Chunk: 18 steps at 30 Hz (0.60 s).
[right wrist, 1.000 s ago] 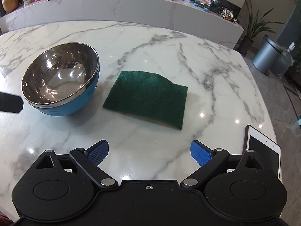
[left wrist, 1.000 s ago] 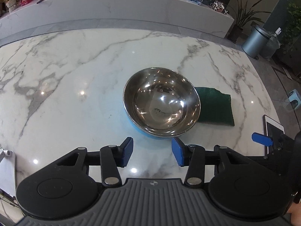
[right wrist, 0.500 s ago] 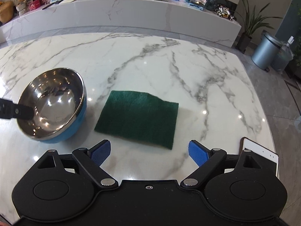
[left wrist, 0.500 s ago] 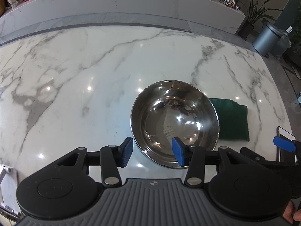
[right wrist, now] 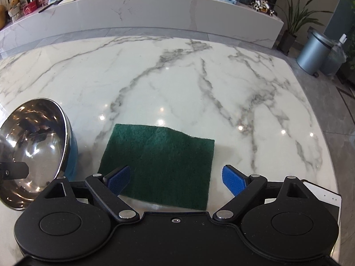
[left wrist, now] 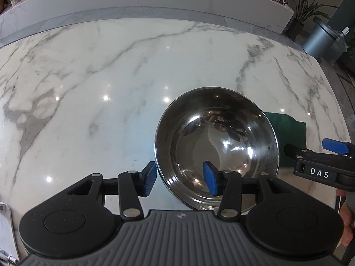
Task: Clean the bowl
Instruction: 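Move the left tool to the bowl rim while the right tool approaches the green pad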
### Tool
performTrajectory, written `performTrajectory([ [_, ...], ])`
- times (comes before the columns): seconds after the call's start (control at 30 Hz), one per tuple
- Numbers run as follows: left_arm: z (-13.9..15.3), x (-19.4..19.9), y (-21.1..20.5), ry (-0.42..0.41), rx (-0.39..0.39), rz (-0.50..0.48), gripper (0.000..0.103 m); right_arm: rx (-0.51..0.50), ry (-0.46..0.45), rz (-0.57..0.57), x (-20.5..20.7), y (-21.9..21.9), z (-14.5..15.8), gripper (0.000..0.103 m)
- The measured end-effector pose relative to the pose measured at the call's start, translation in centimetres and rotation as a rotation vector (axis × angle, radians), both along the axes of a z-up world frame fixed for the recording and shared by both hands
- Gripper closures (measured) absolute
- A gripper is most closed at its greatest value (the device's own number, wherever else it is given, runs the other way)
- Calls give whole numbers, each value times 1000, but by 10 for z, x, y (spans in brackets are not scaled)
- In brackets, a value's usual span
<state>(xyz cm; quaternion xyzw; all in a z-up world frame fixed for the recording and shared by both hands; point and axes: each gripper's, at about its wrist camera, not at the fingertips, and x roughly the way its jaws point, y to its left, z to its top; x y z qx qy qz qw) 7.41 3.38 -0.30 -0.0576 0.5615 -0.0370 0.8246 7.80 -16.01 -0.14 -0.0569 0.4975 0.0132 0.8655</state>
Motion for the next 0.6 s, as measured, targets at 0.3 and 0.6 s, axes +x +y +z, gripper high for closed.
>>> performTrajectory([
  [0.3,-8,3,1,13,-11,-6,59,33,51,-16,7,-1,-15,21],
  [0.6,-12,3,0,19,-9,-10,59,87,63,-28,8,-6,-23,23],
])
